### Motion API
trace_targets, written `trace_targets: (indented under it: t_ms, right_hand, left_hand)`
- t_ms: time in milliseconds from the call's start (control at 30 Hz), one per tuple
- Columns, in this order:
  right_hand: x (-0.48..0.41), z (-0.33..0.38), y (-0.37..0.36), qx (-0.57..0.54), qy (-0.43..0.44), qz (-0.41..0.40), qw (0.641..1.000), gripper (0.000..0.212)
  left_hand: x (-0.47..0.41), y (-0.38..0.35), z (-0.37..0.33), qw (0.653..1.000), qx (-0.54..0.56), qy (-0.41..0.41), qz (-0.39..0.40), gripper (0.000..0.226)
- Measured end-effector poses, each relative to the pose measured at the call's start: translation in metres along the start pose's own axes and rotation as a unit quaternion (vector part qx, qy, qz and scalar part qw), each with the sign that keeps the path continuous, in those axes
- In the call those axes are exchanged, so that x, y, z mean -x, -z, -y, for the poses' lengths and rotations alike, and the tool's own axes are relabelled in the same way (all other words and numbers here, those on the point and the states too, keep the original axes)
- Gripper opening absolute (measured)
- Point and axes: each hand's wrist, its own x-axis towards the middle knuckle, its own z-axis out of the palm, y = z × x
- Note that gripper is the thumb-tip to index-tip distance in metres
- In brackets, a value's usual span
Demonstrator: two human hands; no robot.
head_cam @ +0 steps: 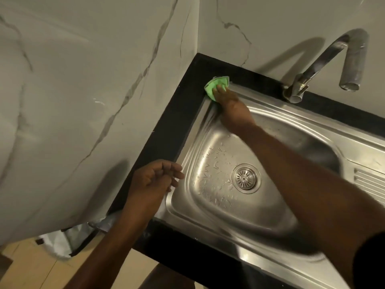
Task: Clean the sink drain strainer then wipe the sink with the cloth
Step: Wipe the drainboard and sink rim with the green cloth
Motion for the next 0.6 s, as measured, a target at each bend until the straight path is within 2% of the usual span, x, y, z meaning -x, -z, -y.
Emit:
trace_targets:
  t_ms: [100, 200, 300, 467, 600]
  right_hand:
    - [-0.007, -0.005, -0.002, -0.035, 0.008, 0.016, 0.999, 0.078]
    - [0.005, 0.019, -0.028, -0.077, -0.035, -0.065, 0.994, 0.065]
    - [0.037, 0.044, -0.050, -0.103, -0.015, -0.091, 0.990, 0.070]
    - [0.122, 0.076, -0.061, -0.155, 0.082, -0.015, 0.984, 0.096]
    - [0.172, 0.099, -0.062, -0.195, 0.117, 0.082, 0.970, 0.067]
  left_hand:
    - [-0.004, -0.003, 0.001, 1.000, -0.004, 0.003, 0.003, 0.031]
    - [-0.007, -0.009, -0.002, 1.000, -0.015, 0.008, 0.010, 0.031]
    - [-0.011, -0.011, -0.006, 1.000, -0.024, 0.001, 0.002, 0.032]
    - [-0.018, -0.016, -0.010, 1.000, -0.010, -0.008, 0.001, 0.032]
    - [-0.022, -0.021, -0.014, 1.000, -0.003, -0.004, -0.002, 0.034]
